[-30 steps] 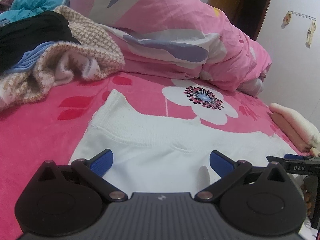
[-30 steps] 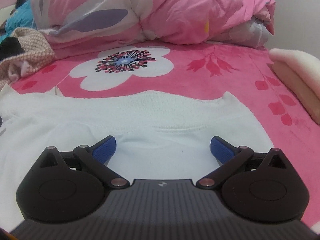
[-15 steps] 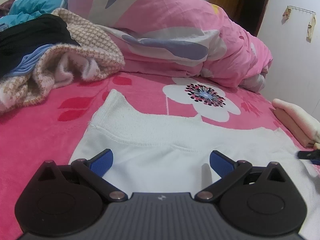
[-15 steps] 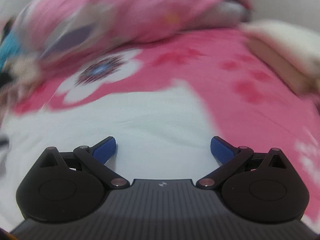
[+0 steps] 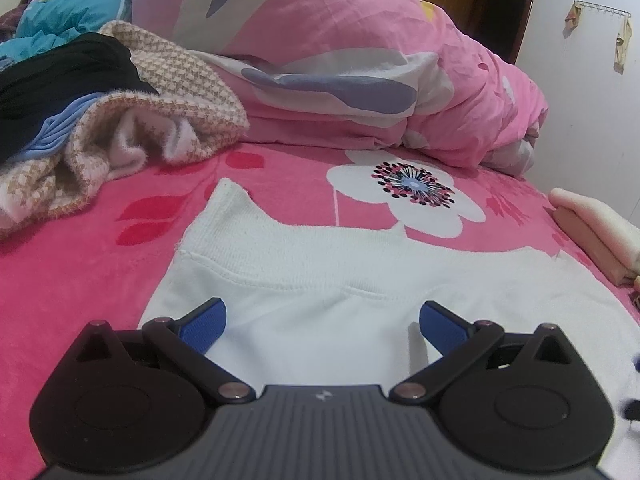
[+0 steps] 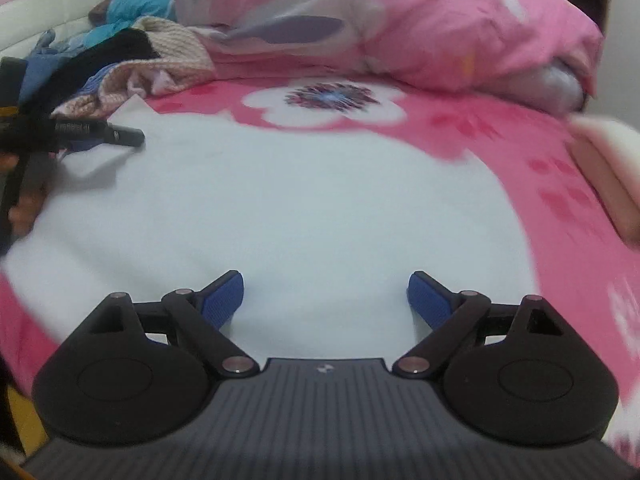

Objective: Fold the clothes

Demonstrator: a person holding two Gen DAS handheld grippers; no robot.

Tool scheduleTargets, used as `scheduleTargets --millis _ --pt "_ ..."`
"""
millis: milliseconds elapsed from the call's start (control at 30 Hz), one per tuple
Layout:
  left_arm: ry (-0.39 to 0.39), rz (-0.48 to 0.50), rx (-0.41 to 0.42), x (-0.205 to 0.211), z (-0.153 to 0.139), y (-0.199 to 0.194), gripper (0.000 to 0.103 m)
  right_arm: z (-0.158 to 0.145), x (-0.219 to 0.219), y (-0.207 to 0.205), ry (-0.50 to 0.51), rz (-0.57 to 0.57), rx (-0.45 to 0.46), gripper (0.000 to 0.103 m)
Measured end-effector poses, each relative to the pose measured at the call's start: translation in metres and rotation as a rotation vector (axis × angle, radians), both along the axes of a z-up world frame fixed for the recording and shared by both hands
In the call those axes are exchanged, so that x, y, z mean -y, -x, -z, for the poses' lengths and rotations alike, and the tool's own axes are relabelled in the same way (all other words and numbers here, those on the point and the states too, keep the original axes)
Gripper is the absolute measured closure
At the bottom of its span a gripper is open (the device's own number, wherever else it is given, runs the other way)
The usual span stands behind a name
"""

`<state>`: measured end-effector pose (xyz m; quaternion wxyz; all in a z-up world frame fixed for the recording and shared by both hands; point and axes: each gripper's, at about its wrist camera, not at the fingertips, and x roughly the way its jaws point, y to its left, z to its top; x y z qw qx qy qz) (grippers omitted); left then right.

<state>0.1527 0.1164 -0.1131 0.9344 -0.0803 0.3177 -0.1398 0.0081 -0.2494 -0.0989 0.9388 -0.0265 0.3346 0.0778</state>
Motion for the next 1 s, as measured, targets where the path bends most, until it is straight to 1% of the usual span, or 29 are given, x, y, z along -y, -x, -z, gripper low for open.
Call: scheduleTargets --millis 67,133,200,233,267,367,433,467,533,600,700,733,767,800,900,933,1000 --pt "-0.006 0.000 0.001 0.001 0.000 0.000 0.000 -0.001 0.040 0.036 -0.066 0.052 -0.009 0.013" --pt "-0.005 0.000 0.000 0.001 -0.001 0.001 0.000 -0.003 0.070 0.069 -0.108 0.110 -0.016 0.011" --pt "0.011 -0.002 -0.002 0.000 -0.005 0.003 0.000 -0.007 0.083 0.090 -0.143 0.166 -0.005 0.013" --pt "0.019 -0.003 -0.003 -0.001 -0.007 0.004 0.000 -0.011 0.082 0.095 -0.123 0.184 0.010 0.013" --pt "0.032 -0.004 0.002 -0.002 -0.011 0.008 0.000 -0.016 0.072 0.095 -0.086 0.175 0.037 0.013" --pt "0.058 0.017 0.053 -0.003 -0.036 0.037 0.000 -0.029 0.038 0.084 -0.069 0.086 0.127 0.013" --pt "0.055 0.056 0.097 -0.001 -0.055 0.064 0.000 -0.030 0.009 0.067 -0.088 0.007 0.150 0.013" --pt "0.043 0.087 0.107 0.003 -0.061 0.078 0.000 -0.027 -0.007 0.056 -0.078 -0.028 0.146 0.013" --pt "0.005 0.135 0.075 0.013 -0.058 0.101 0.000 -0.018 -0.033 0.042 -0.035 -0.081 0.120 0.016" --pt "-0.037 0.173 0.031 0.023 -0.049 0.123 0.000 -0.005 -0.046 0.039 -0.011 -0.108 0.072 0.016" --pt "-0.099 0.199 -0.052 0.033 -0.018 0.149 0.000 0.004 -0.041 0.055 0.008 -0.073 0.031 0.017" --pt "-0.121 0.196 -0.049 0.033 -0.010 0.158 0.000 0.001 -0.036 0.065 0.010 -0.063 0.025 0.017" --pt "-0.135 0.187 -0.028 0.033 -0.007 0.166 0.000 -0.002 -0.033 0.075 0.026 -0.058 0.018 0.017" --pt "-0.145 0.182 -0.011 0.032 -0.007 0.173 0.000 -0.005 -0.033 0.084 0.058 -0.060 0.010 0.018" --pt "-0.142 0.162 -0.017 0.027 -0.011 0.178 0.000 -0.015 -0.038 0.097 0.122 -0.070 -0.009 0.018" --pt "-0.137 0.154 -0.022 0.025 -0.013 0.178 0.000 -0.020 -0.040 0.094 0.116 -0.071 0.000 0.018" --pt "-0.103 0.125 -0.049 0.021 -0.019 0.173 0.000 -0.028 -0.044 0.082 0.065 -0.069 0.038 0.018"
